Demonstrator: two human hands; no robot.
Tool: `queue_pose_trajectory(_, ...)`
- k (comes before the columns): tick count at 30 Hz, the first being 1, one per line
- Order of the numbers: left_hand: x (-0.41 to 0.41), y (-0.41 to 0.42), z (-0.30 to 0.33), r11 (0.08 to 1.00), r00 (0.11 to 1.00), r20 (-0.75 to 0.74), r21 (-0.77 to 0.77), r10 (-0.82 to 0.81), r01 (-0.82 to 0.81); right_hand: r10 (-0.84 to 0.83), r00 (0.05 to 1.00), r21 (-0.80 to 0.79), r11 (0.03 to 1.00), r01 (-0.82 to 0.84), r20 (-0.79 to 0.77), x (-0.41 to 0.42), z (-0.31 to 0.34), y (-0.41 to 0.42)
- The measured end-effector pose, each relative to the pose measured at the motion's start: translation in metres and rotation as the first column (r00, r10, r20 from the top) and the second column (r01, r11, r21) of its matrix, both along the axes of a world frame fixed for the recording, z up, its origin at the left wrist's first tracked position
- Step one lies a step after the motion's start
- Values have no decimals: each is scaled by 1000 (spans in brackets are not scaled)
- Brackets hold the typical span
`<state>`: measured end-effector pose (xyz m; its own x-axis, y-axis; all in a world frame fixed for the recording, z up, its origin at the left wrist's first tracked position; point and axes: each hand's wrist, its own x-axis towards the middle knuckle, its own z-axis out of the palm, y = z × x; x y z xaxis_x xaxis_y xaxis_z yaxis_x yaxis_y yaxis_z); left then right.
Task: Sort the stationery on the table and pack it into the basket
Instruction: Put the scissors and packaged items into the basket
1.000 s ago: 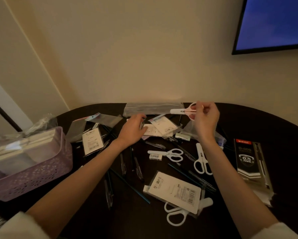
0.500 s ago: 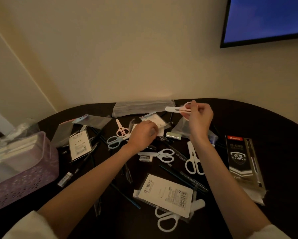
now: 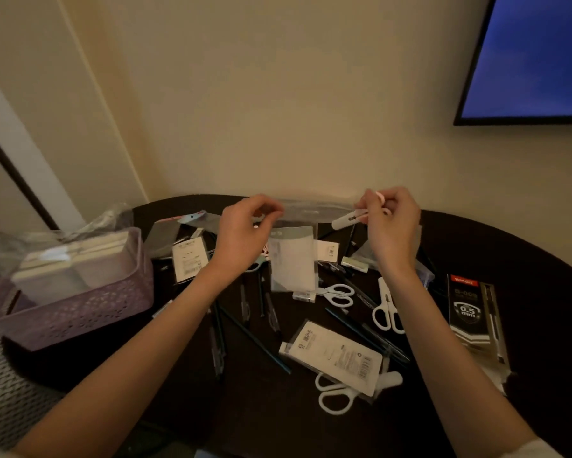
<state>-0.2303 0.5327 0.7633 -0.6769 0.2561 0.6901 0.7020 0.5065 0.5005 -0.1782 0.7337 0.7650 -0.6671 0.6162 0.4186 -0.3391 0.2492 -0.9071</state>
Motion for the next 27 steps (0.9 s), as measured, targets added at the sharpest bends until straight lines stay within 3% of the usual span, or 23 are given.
queue_pose_trajectory(4, 22, -15, 10, 992, 981, 179, 111, -71, 52, 102, 980, 183, 974, -134, 170, 15, 9, -14)
queue_pose_trajectory(9, 50, -32, 17, 965, 944, 268, 226, -191, 131, 183, 941, 156, 960, -234, 284, 35, 7, -31)
queue_pose_trajectory(13, 67, -40, 12, 951, 920, 300, 256, -251, 176, 277, 936, 86, 950, -301, 216, 55, 8, -39)
queue_pose_trajectory(17, 80, -44, 2, 942, 922, 303, 302, -241, 146, 274, 951, 296, 905, -305, 143, 68, 5, -47)
queue_pose_trajectory(20, 87, -46, -4, 950, 937, 282, 289, -206, 121, 325, 938, 355, 869, -345, 117, 75, 5, -56)
queue_pose_trajectory(23, 92, -47, -6, 959, 946, 265, 258, -188, 118, 362, 915, 476, 782, -401, 177, 82, 10, -66)
queue_pose_trajectory(27, 97, -49, -10, 965, 953, 249, 236, -175, 116, 290, 916, 643, 652, -401, 277, 83, 22, -73)
